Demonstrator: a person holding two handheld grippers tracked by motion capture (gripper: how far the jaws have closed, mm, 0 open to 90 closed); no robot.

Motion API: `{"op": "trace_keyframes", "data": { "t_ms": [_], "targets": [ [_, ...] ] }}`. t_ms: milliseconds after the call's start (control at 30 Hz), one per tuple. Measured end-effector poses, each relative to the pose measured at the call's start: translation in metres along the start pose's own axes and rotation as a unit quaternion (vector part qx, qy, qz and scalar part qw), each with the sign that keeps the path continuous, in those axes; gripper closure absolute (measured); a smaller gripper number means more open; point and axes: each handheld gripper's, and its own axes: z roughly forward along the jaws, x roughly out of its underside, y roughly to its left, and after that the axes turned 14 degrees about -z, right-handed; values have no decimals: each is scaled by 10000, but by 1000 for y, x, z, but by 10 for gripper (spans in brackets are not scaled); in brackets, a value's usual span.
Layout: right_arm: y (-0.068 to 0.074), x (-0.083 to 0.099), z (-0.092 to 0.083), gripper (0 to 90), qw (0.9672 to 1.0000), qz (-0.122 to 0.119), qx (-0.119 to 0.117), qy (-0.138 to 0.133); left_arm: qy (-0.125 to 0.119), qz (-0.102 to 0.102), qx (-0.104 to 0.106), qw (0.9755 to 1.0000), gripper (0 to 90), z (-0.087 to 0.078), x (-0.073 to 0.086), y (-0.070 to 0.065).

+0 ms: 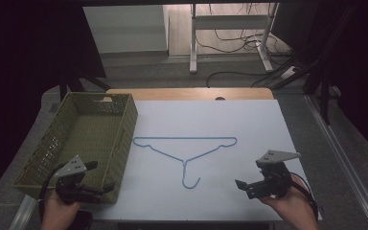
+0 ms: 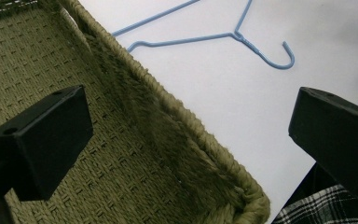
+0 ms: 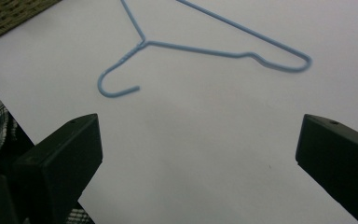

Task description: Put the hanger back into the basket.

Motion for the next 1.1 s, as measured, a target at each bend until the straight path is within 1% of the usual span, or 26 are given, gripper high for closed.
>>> {"op": "trace_keyframes", "data": {
  "t_ms": [33, 100, 133, 233, 267, 300, 333, 367, 433, 467, 533, 567, 600, 633, 667, 700, 767, 800, 833, 900, 1000, 1033, 1067, 1100],
  "targets": [
    [2, -7, 6, 25, 9999, -69, -72, 56, -13, 5, -9, 10000, 0, 0, 0, 0],
    [3, -11, 9, 35, 9999, -117, -97, 78, -20, 1, -9, 10000, 0, -1, 0, 0],
    [5, -17, 16, 52, 9996, -223, -155, 98, -38, -3, -7, 10000, 0, -1, 0, 0],
    [9, -26, 26, 91, 9991, -324, -260, 129, -60, -2, 3, 10000, 0, -1, 0, 0],
    [9, -26, 26, 91, 9991, -324, -260, 129, -71, -4, 6, 10000, 0, -1, 0, 0],
    [11, -32, 33, 115, 9987, -385, -330, 102, -71, 22, 0, 10000, 0, -1, 0, -1],
    [11, -32, 33, 115, 9987, -385, -330, 102, -71, 22, 0, 10000, 0, -1, 0, -1],
    [14, -37, 40, 122, 9980, -449, -435, 111, -76, 20, 1, 10000, 0, -1, -1, -1],
    [17, -42, 48, 130, 9974, -504, -497, 132, -60, 26, 9, 10000, 0, 0, -1, -2],
    [17, -42, 48, 130, 9974, -504, -497, 132, -60, 26, 9, 10000, 0, 0, -1, -2],
    [20, -46, 54, 136, 9966, -584, -558, 140, -71, 52, 29, 10000, 0, 0, -2, -4],
    [23, -49, 61, 140, 9960, -624, -615, 177, -99, 108, 42, 9999, 0, -1, -4, -8],
    [23, -49, 61, 140, 9960, -624, -615, 177, -99, 108, 42, 9999, 0, -1, -4, -8],
    [27, -51, 66, 146, 9953, -684, -655, 209, -113, 147, 41, 9998, 0, -1, -5, -10],
    [27, -51, 66, 146, 9953, -684, -655, 209, -121, 185, 49, 9997, 0, 0, -6, -12],
    [30, -53, 70, 169, 9948, -718, -693, 227, -137, 260, 61, 9996, 0, 0, -9, -17],
    [31, -54, 72, 179, 9944, -754, -703, 233, -152, 290, 68, 9994, 0, 1, -10, -19],
    [33, -55, 76, 211, 9938, -802, -731, 259, -156, 329, 80, 9993, 0, 2, -12, -22],
    [33, -55, 76, 211, 9938, -802, -731, 259, -171, 359, 92, 9992, 0, 2, -13, -24],
    [36, -56, 79, 239, 9930, -859, -763, 277, -214, 425, 123, 9988, 0, 4, -17, -29],
    [39, -58, 85, 291, 9913, -948, -865, 301, -308, 472, 216, 9982, 0, 7, -21, -37],
    [41, -60, 88, 315, 9906, -987, -891, 305, -321, 475, 281, 9980, 0, 9, -23, -39],
    [41, -60, 88, 315, 9906, -987, -891, 305, -310, 471, 372, 9977, 0, 11, -24, -41],
    [43, -60, 90, 327, 9900, -1013, -934, 304, -301, 487, 429, 9974, 0, 14, -25, -44]
  ]
}}
